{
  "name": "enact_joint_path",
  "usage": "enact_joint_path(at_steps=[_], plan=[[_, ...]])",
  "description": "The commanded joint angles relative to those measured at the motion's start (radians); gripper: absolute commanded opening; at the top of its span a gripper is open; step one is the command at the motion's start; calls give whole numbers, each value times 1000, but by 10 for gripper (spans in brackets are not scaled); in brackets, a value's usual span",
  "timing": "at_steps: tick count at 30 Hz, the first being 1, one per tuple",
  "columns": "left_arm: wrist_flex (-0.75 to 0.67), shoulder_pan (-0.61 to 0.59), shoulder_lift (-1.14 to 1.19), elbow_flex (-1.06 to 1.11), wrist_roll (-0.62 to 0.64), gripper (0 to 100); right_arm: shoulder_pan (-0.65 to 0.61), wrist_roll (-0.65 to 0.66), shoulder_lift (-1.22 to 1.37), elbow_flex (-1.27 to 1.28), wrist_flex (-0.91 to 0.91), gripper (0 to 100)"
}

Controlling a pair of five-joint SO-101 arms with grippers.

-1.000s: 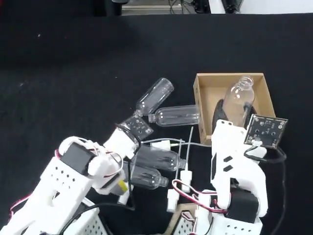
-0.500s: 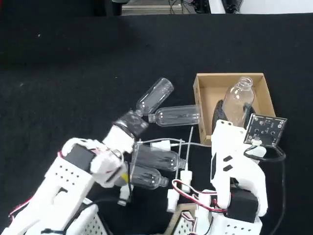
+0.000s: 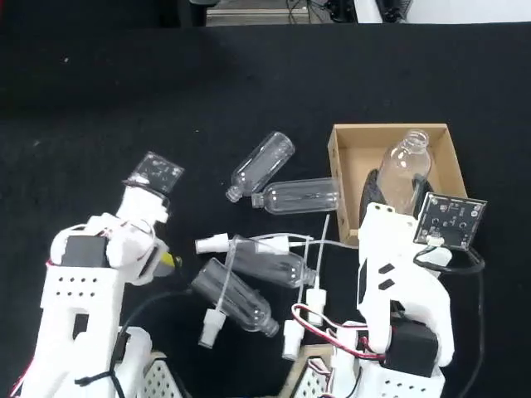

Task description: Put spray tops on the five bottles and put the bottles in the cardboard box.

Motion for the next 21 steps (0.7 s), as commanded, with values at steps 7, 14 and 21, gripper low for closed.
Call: enact_joint_path(at_steps=[7, 14, 21], plan=[[-192, 68, 2, 39, 71, 278, 9, -5, -16, -4, -6, 11], [-287, 159, 86, 25, 104, 278, 9, -5, -16, -4, -6, 11], [-288, 200, 305, -62, 101, 278, 9, -5, -16, -4, -6, 11]])
